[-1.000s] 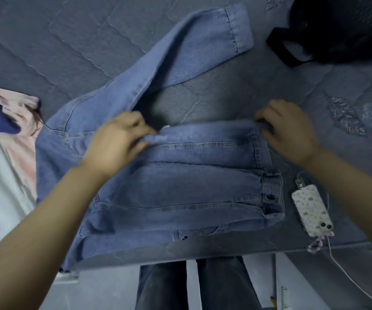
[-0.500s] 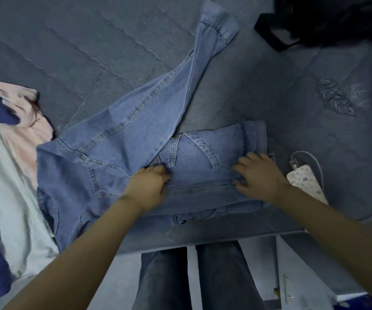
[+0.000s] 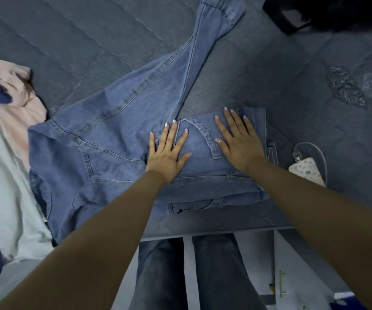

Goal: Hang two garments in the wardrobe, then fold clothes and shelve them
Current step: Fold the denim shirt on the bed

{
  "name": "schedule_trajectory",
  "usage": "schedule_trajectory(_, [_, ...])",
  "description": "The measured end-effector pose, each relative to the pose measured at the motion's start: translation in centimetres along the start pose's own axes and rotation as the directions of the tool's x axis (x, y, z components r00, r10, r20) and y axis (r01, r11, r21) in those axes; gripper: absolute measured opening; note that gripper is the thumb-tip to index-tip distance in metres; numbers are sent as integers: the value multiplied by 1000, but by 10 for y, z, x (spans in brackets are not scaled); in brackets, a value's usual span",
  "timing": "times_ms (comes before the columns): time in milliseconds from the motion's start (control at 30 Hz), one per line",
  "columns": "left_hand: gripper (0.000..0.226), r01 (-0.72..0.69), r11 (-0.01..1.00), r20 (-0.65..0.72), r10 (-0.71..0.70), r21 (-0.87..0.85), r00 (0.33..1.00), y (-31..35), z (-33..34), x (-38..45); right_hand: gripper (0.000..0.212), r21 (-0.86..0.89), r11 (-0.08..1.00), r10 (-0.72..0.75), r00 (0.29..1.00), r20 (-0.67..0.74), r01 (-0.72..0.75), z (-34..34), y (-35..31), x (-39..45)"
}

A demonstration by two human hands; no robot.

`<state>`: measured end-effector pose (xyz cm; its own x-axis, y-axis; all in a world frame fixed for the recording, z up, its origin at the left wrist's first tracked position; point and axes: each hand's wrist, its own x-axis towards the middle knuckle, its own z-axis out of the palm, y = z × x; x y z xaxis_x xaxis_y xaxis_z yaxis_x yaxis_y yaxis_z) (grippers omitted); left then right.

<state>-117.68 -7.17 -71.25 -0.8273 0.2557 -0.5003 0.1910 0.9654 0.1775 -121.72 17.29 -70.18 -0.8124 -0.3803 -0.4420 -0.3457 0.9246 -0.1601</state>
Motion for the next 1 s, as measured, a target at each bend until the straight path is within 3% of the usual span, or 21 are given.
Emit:
schedule_trajectory(100, [67, -4, 999, 54, 7, -49, 999, 0, -6, -3, 58, 9, 1000, 7, 1000, 11, -7, -3, 2, -2])
schedule_trajectory(200, [70, -47, 950, 86, 77, -310, 993, 0, -32, -4, 61, 110, 994, 14, 1000, 28, -17, -17, -3, 1])
schedule_trajectory(267, [54, -46, 775, -17, 46, -630, 999, -10, -64, -13, 58, 328, 941, 81, 997, 11, -80, -31, -15, 4])
schedule_trajectory(300, [43, -73, 700, -116, -15, -711, 993, -22, -81, -19, 51, 456, 882, 143, 989, -28, -114, -39, -25, 6])
schedule_trajectory(367, [33, -115, 725, -316, -146, -679, 938, -54, -109, -35, 33, 672, 718, 318, 944, -84, -182, -54, -50, 12])
schedule_trajectory(433, [33, -44, 821, -410, -238, -570, 881, -97, -127, -44, 27, 847, 446, 447, 892, 71, -291, -68, -85, 25])
schedule_trajectory(500, [37, 169, 875, -373, -359, -455, 855, -143, -133, -46, 33, 903, 145, 448, 841, 304, -404, -76, -122, 45])
schedule_trajectory(600, [59, 417, 808, -125, -505, -417, 854, -200, -133, -47, 40, 891, -88, 503, 752, 425, -445, -80, -165, 75])
schedule_trajectory(700, [44, 354, 780, 35, -393, -516, 919, -229, -132, -48, 33, 905, -228, 629, 655, 418, -358, -80, -174, 85])
schedule_trajectory(733, [36, 283, 777, 24, -327, -562, 945, -235, -133, -51, 31, 912, -192, 662, 638, 393, -363, -80, -177, 82])
schedule_trajectory(800, [31, 143, 714, -23, -218, -686, 976, -245, -135, -64, 41, 931, -2, 721, 645, 255, -366, -81, -186, 68])
schedule_trajectory(867, [28, 59, 628, -29, -130, -776, 991, -253, -138, -85, 43, 961, 108, 730, 677, 96, -253, -84, -195, 44])
schedule_trajectory(900, [27, 46, 597, -11, -92, -801, 996, -257, -137, -96, 39, 978, 92, 730, 680, 62, -188, -86, -199, 31])
schedule_trajectory(1000, [26, 80, 530, 92, -4, -844, 996, -275, -124, -125, 16, 966, -249, 664, 714, 221, -68, -85, -213, -6])
